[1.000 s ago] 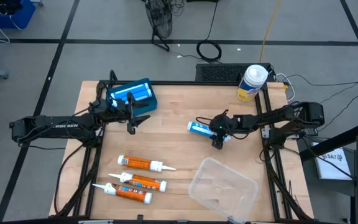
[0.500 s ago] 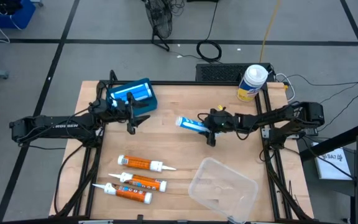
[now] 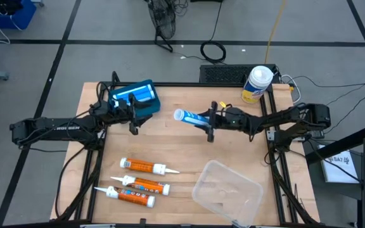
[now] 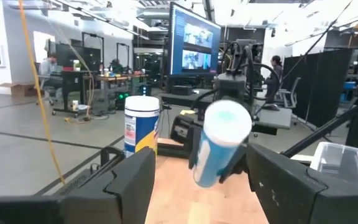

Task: Pick & place silicon tubes, Sealant and Lysol wipes
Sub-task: Put the blue sealant into the blue bin

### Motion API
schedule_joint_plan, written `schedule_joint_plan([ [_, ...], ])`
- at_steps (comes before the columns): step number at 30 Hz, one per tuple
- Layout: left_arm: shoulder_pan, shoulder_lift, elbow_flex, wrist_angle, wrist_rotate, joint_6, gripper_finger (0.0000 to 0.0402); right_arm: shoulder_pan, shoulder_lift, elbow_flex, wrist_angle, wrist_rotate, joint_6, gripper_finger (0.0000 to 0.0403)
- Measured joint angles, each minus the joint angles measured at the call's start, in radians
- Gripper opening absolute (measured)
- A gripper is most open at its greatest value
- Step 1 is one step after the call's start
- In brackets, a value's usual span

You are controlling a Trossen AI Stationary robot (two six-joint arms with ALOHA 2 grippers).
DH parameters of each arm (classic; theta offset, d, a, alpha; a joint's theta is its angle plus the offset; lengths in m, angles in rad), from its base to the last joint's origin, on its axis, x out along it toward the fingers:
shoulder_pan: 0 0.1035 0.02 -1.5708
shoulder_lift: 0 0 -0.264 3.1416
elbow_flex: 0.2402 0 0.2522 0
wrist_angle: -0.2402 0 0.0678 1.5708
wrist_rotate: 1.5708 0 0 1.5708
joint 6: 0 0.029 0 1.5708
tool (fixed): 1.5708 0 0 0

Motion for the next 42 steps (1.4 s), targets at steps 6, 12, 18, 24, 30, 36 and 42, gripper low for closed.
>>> schedule_joint_plan([
  [6, -0.054, 0.106, 0.01, 0.085, -0.004, 0.072, 0.0252, -0.025, 0.0, 0.0, 0.061, -0.058, -0.002, 0.0202],
  [12, -0.113, 0.281, 0.07, 0.22, -0.01, 0.177, 0.0253, -0.029, 0.0, 0.001, 0.126, -0.108, 0.004, 0.0202],
  [18, -0.145, 0.447, 0.2, 0.214, -0.015, 0.24, 0.0251, -0.03, 0.0, 0.006, 0.125, -0.106, 0.006, 0.0202],
  [24, -0.163, 0.582, 0.337, 0.211, -0.013, 0.285, 0.0256, -0.029, 0.0, 0.006, 0.122, -0.111, 0.008, 0.0202],
  [30, -0.165, 0.682, 0.444, 0.21, -0.01, 0.278, 0.0254, -0.023, 0.0, 0.006, 0.12, -0.131, 0.001, 0.0202],
  [36, -0.168, 0.75, 0.509, 0.206, -0.013, 0.251, 0.0257, -0.023, 0.0, 0.007, 0.103, -0.131, 0.001, 0.0202],
  [42, -0.168, 0.764, 0.522, 0.202, -0.012, 0.26, 0.0241, -0.023, 0.0, 0.007, 0.084, -0.128, 0.001, 0.0202],
])
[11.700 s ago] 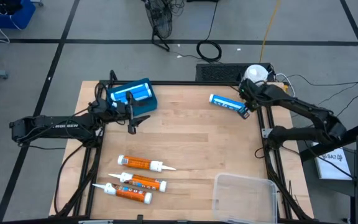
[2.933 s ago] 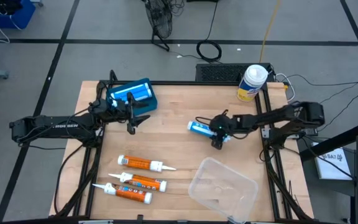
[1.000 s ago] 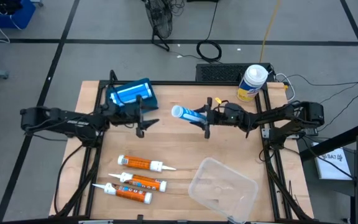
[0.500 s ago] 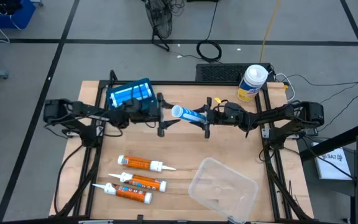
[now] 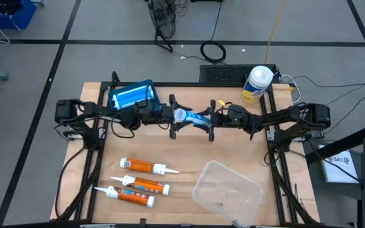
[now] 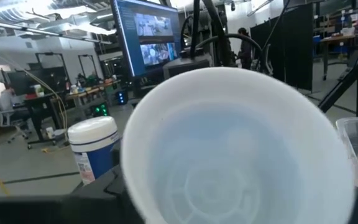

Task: Pick & place silicon tubes, Sealant and Lysol wipes
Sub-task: Put the blue sealant into the blue bin

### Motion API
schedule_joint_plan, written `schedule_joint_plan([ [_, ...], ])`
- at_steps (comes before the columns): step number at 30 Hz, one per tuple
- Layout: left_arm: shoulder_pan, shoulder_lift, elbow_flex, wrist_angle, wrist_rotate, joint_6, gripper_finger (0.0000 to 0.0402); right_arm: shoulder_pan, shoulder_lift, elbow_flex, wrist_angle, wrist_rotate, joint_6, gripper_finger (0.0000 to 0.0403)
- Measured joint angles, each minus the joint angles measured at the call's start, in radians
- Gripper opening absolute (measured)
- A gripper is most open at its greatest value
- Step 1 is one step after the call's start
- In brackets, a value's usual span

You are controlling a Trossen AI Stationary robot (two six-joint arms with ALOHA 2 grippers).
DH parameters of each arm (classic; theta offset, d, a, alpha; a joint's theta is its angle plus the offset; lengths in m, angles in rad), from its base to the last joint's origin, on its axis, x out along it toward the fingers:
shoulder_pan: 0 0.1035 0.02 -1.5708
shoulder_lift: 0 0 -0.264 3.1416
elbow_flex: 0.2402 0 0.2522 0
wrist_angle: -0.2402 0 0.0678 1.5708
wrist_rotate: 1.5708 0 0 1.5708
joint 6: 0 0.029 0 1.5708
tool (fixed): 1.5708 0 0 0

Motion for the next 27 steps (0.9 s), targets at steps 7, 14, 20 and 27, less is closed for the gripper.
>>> schedule_joint_plan([
  [7, -0.001, -0.004, 0.0, -0.02, 0.0, 0.045, 0.0213, 0.0, 0.0, 0.0, -0.004, 0.002, -0.01, 0.0201],
  [14, 0.0, -0.168, -0.003, -0.296, -0.111, 0.132, 0.0213, -0.001, -0.002, 0.005, -0.005, 0.008, 0.056, 0.0295],
  [20, -0.029, -0.426, -0.003, -0.667, -0.603, 0.197, 0.0213, 0.001, -0.001, 0.001, -0.024, -0.003, 0.056, 0.0333],
  [27, -0.005, -0.578, 0.157, -1.323, -0.883, -0.125, 0.0213, 0.001, -0.001, 0.001, -0.019, -0.001, 0.048, 0.0318],
])
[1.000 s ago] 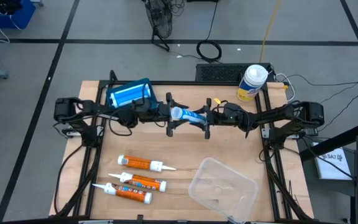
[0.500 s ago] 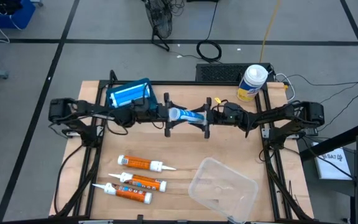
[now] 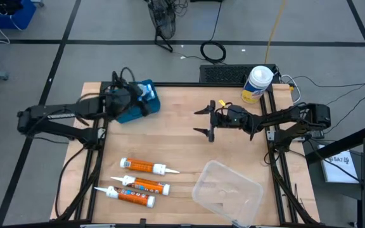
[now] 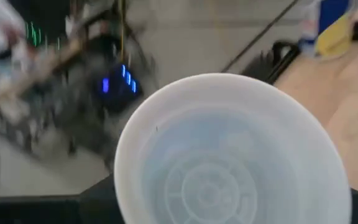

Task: Pick & place silicon tubes, Sealant and Lysol wipes
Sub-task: Put the blue sealant into the blue bin

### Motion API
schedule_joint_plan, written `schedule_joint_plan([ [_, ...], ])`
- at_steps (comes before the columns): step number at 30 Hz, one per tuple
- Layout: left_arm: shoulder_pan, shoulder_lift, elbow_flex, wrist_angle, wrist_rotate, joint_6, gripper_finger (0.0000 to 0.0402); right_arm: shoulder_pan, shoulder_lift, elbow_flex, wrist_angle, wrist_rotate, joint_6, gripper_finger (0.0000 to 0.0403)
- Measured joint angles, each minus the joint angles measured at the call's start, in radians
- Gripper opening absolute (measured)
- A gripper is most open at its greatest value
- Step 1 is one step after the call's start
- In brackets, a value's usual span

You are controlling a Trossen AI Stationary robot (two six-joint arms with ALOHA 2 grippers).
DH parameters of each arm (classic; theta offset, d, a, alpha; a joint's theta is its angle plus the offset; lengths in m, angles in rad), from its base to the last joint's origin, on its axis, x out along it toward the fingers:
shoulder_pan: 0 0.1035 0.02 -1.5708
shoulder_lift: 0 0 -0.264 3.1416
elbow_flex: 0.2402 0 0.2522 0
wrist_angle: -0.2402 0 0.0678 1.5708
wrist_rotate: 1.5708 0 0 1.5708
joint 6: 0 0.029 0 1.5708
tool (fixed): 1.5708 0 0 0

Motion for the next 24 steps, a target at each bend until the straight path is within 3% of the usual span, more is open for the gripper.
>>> schedule_joint_plan([
  [4, 0.033, 0.03, 0.084, -0.306, 0.031, -0.191, 0.0213, -0.001, 0.0, 0.0, 0.001, 0.002, -0.002, 0.031],
  [9, 0.08, 0.083, 0.126, -0.57, 0.033, -0.366, 0.0213, 0.0, 0.0, 0.0, -0.017, 0.002, -0.003, 0.0304],
  [14, 0.124, 0.134, 0.127, -0.683, 0.073, -0.441, 0.0213, 0.0, 0.0, -0.001, -0.024, 0.002, -0.003, 0.0299],
  [24, 0.19, 0.268, 0.127, -0.722, 0.157, -0.399, 0.0213, 0.0, 0.0, -0.001, -0.023, 0.003, -0.003, 0.0297],
])
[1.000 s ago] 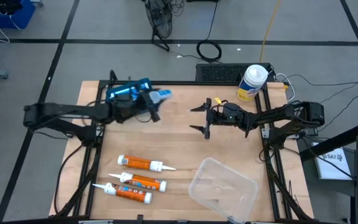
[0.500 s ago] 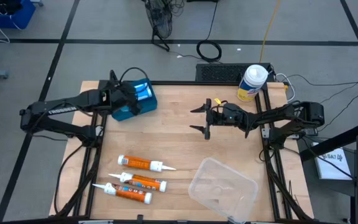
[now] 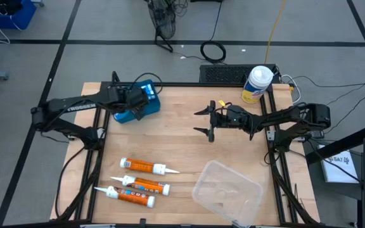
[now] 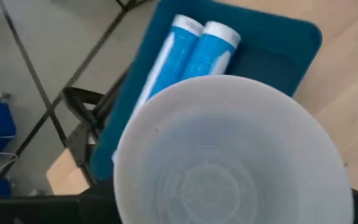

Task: Pick & place silicon tubes, Sealant and Lysol wipes
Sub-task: Put the blue sealant into the blue bin

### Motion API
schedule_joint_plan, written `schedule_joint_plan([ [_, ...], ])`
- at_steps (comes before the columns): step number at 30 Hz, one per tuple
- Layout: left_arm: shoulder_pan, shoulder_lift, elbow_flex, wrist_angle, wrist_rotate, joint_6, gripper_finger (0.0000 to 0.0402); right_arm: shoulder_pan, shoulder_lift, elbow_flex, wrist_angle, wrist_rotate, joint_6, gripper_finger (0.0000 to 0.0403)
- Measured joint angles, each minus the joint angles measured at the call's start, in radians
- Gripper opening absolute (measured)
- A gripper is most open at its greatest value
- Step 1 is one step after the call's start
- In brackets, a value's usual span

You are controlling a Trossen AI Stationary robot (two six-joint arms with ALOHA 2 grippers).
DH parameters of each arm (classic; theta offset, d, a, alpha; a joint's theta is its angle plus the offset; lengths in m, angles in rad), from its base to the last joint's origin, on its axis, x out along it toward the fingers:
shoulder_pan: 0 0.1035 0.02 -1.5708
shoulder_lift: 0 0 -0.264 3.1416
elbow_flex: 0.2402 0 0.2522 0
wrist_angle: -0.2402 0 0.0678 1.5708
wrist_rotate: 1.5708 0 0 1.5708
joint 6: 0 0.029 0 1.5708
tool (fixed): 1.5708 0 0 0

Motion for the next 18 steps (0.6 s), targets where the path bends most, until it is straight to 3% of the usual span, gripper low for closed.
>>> schedule_joint_plan([
  [11, 0.028, 0.088, 0.0, 0.005, 0.016, 0.002, 0.0215, 0.0, 0.0, 0.0, -0.008, 0.0, 0.0, 0.0297],
  [13, 0.028, 0.088, 0.0, 0.004, 0.013, 0.003, 0.0258, 0.0, 0.0, 0.0, -0.009, 0.0, 0.0, 0.0297],
  [16, 0.028, 0.087, 0.0, 0.011, 0.011, 0.005, 0.0354, 0.0, 0.0, 0.0, -0.009, 0.0, 0.0, 0.0297],
  [18, 0.028, 0.085, 0.0, 0.014, 0.011, 0.012, 0.0382, 0.0, 0.0, 0.0, -0.009, 0.0, 0.0, 0.0297],
])
